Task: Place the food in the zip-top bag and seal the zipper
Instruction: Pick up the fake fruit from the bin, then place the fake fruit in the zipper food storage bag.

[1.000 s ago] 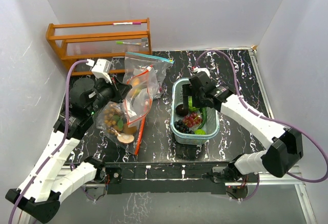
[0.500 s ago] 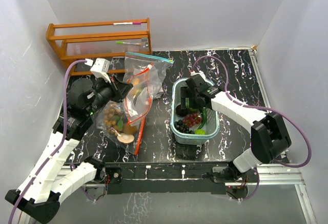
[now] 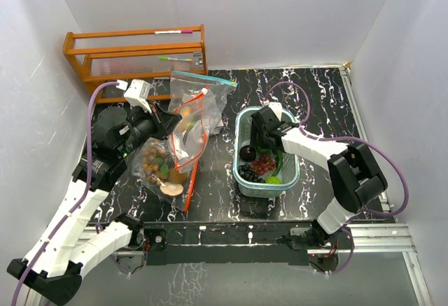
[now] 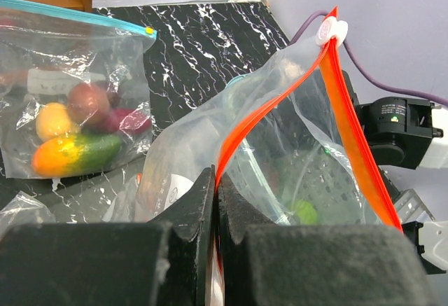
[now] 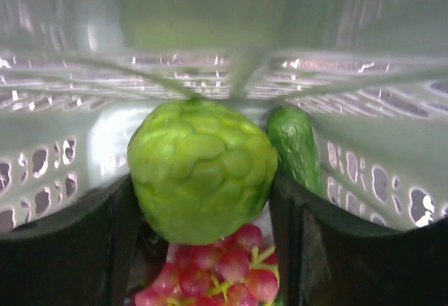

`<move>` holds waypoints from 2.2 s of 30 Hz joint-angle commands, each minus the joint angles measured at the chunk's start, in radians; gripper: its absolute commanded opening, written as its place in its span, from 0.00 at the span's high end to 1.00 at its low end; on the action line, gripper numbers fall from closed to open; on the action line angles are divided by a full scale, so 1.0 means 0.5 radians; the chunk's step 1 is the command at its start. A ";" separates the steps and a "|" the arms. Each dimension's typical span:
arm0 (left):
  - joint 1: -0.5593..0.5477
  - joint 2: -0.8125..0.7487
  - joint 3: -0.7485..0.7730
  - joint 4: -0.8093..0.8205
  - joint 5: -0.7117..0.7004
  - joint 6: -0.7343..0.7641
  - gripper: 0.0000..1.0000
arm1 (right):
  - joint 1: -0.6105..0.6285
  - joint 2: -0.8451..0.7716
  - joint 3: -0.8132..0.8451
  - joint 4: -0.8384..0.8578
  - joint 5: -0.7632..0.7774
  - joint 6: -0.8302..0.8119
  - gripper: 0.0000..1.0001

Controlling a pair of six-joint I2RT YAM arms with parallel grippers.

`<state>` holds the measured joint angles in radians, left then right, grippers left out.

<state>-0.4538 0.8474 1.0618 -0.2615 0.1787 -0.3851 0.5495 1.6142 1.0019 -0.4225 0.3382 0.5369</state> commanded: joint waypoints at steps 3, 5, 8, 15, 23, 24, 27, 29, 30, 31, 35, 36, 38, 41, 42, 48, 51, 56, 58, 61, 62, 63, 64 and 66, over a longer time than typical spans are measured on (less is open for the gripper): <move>-0.001 -0.001 0.003 0.005 -0.003 0.022 1.00 | 0.002 -0.072 -0.011 -0.023 -0.038 0.037 0.50; -0.001 0.001 0.000 0.007 -0.005 0.022 1.00 | 0.001 -0.134 0.013 -0.046 -0.046 0.030 0.54; -0.001 0.009 -0.004 0.013 -0.007 0.019 1.00 | 0.000 -0.249 0.087 -0.091 -0.114 0.011 0.66; -0.001 0.037 -0.019 0.014 -0.017 0.011 1.00 | 0.000 -0.577 0.269 -0.216 -0.203 -0.075 0.73; -0.001 0.141 -0.030 0.050 0.036 -0.015 1.00 | 0.002 -0.906 0.432 -0.296 -0.464 -0.236 0.73; -0.001 0.158 -0.033 0.060 0.046 -0.018 1.00 | 0.002 -0.949 0.461 -0.287 -0.525 -0.263 0.73; -0.001 0.198 -0.049 0.103 0.084 -0.044 1.00 | 0.002 -1.069 0.571 -0.228 -0.779 -0.332 0.72; -0.001 0.222 -0.058 0.142 0.106 -0.064 1.00 | 0.002 -1.117 0.637 -0.183 -0.936 -0.349 0.72; -0.001 0.234 -0.062 0.160 0.112 -0.071 1.00 | 0.001 -1.136 0.668 -0.156 -1.004 -0.352 0.72; 0.001 0.253 -0.062 0.173 0.117 -0.075 1.00 | 0.002 -1.155 0.696 -0.128 -1.069 -0.354 0.72; -0.005 0.302 -0.056 0.222 0.137 -0.084 1.00 | 0.002 -1.168 0.768 0.003 -1.344 -0.346 0.71; -0.007 0.314 -0.056 0.234 0.146 -0.085 1.00 | 0.003 -1.150 0.777 0.036 -1.407 -0.330 0.71; -0.010 0.338 -0.060 0.259 0.150 -0.091 1.00 | 0.002 -1.103 0.782 0.132 -1.549 -0.289 0.71; -0.016 0.364 -0.070 0.293 0.155 -0.099 1.00 | 0.002 -1.025 0.753 0.312 -1.714 -0.190 0.72; -0.019 0.371 -0.073 0.302 0.153 -0.102 1.00 | 0.002 -1.002 0.736 0.384 -1.762 -0.153 0.72; -0.030 0.438 -0.090 0.396 0.158 -0.129 1.00 | 0.034 -0.891 0.712 0.653 -1.922 -0.022 0.72; -0.045 0.487 -0.088 0.432 0.162 -0.134 1.00 | 0.062 -0.853 0.735 0.673 -1.925 -0.011 0.72; -0.067 0.547 -0.087 0.476 0.151 -0.141 1.00 | 0.168 -0.765 0.713 0.709 -1.883 -0.004 0.72; -0.080 0.575 -0.080 0.483 0.136 -0.134 1.00 | 0.216 -0.734 0.708 0.728 -1.856 -0.005 0.72; -0.098 0.607 -0.062 0.487 0.121 -0.119 1.00 | 0.299 -0.680 0.717 0.704 -1.782 -0.028 0.72; -0.101 0.614 -0.050 0.480 0.119 -0.110 1.00 | 0.324 -0.663 0.716 0.684 -1.743 -0.042 0.72; -0.104 0.616 -0.036 0.469 0.116 -0.101 1.00 | 0.346 -0.655 0.713 0.657 -1.686 -0.059 0.72; -0.105 0.612 -0.020 0.455 0.109 -0.092 1.00 | 0.361 -0.651 0.701 0.627 -1.624 -0.068 0.72; -0.105 0.589 -0.003 0.427 0.091 -0.076 1.00 | 0.372 -0.651 0.653 0.579 -1.501 -0.078 0.72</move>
<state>-0.5003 1.1637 1.0164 -0.0525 0.2363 -0.4446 0.7155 1.2968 1.3437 -0.1425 -0.5335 0.5220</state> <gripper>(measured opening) 0.010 0.656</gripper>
